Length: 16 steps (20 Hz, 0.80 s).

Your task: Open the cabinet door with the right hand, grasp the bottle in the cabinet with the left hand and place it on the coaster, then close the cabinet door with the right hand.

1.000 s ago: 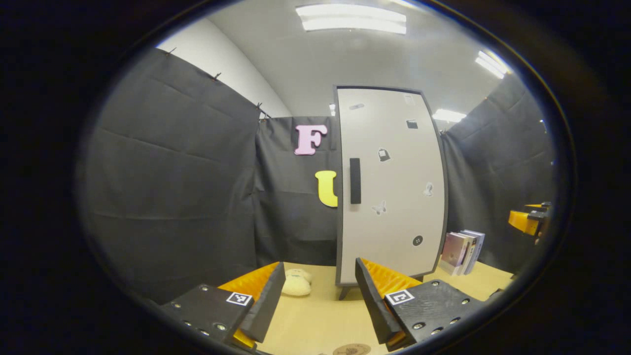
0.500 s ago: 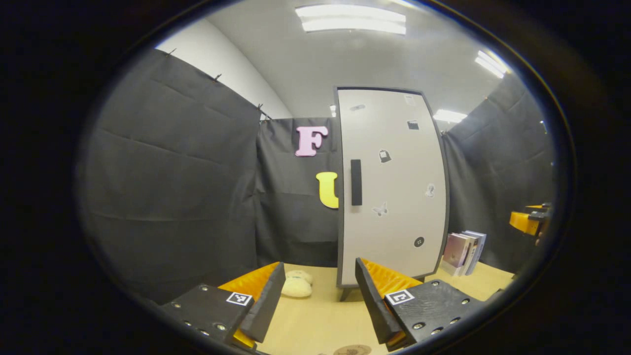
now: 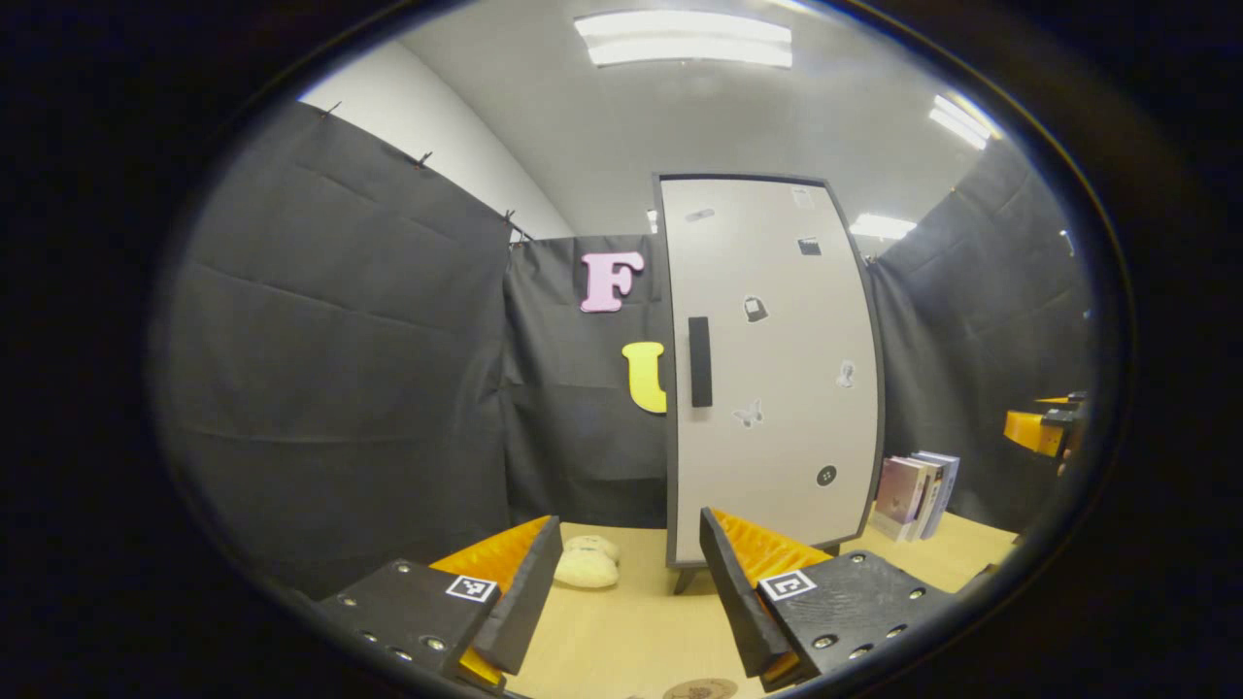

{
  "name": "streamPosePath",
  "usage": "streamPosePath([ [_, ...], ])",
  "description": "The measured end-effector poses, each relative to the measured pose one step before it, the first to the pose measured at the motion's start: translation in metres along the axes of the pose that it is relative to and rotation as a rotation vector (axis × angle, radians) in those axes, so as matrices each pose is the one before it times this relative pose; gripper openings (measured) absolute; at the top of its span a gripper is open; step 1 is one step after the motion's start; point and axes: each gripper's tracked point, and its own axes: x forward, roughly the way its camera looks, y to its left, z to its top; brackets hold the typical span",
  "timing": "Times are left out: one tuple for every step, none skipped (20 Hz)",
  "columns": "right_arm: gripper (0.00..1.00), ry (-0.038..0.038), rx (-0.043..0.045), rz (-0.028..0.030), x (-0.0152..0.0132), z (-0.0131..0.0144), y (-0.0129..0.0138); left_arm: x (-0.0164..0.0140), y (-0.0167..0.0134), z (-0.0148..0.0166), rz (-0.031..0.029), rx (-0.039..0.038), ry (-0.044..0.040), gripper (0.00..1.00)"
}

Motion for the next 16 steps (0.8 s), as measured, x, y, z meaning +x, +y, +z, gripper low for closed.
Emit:
streamPosePath([
  [0.96, 0.00023, 0.00071, 0.00261, 0.00051, 0.00019, 0.00024, -0.00017, 0.00024, 0.00042, 0.00009, -0.00105, -0.00085, 0.82],
  [0.96, -0.00135, -0.00016, 0.00424, 0.00055, 0.00008, 0.00083, 0.00031, 0.00092, 0.00045, 0.00162, 0.00066, -0.00120, 0.82],
  [0.96, -0.00231, -0.00024, 0.00413, 0.00065, 0.00145, 0.00096, 0.00015, 0.00124, -0.00013, 0.00274, 0.00121, -0.00168, 0.82],
  [0.96, -0.00397, -0.00031, 0.00548, 0.00058, 0.00154, 0.00106, 0.00061, 0.00146, 0.00112, 0.00216, 0.00116, -0.00119, 0.82],
  [0.96, -0.00375, 0.00200, 0.00778, 0.00126, 0.00242, 0.00257, 0.00020, 0.00242, -0.00039, 0.00309, 0.00071, -0.00010, 0.82],
  [0.96, -0.00543, 0.00211, 0.00949, 0.00308, 0.00353, 0.00516, -0.00066, 0.00259, 0.00027, 0.00486, 0.00080, 0.00055, 0.82],
  [0.96, -0.00410, 0.00147, 0.00641, 0.01066, 0.00575, 0.00918, -0.00109, 0.00345, -0.00044, 0.00561, 0.00020, 0.00036, 0.82],
  [0.96, -0.00196, 0.00258, 0.00740, 0.00703, 0.00306, 0.00430, -0.00076, 0.00393, 0.00051, 0.00686, -0.00087, 0.00092, 0.82],
  [0.96, -0.00205, 0.00458, 0.00865, 0.00519, 0.00334, 0.00469, 0.00015, 0.00384, -0.00113, 0.00710, -0.00119, 0.00132, 0.87],
  [0.96, -0.00105, 0.00441, 0.00899, 0.00449, 0.00252, 0.00405, -0.00162, 0.00385, 0.00028, 0.00811, 0.00057, 0.00044, 0.82],
  [0.96, -0.00129, 0.00386, 0.00768, 0.00502, 0.00341, 0.00480, -0.00147, 0.00556, -0.00032, 0.01066, 0.00279, 0.00043, 0.82],
  [0.96, 0.00099, 0.00367, 0.00971, 0.00487, 0.00229, 0.00576, -0.00251, 0.00539, 0.00067, 0.00977, 0.00202, -0.00146, 0.82],
  [0.96, 0.00193, 0.00399, 0.01044, 0.00552, 0.00299, 0.00569, -0.00134, 0.00518, -0.00098, 0.01104, 0.00146, 0.00015, 0.82],
  [0.96, 0.00195, 0.00423, 0.01267, 0.00654, 0.00235, 0.00757, -0.00231, 0.00621, 0.00015, 0.01191, 0.00200, 0.00107, 0.82],
  [0.96, 0.00010, 0.00348, 0.01625, 0.00583, 0.00378, 0.00776, -0.00244, 0.00683, -0.00080, 0.01343, 0.00252, 0.00176, 0.82],
  [0.95, -0.00546, 0.00240, 0.01386, 0.00614, 0.00411, 0.00858, -0.00309, 0.00719, 0.00009, 0.01384, 0.00247, 0.00092, 0.82],
])
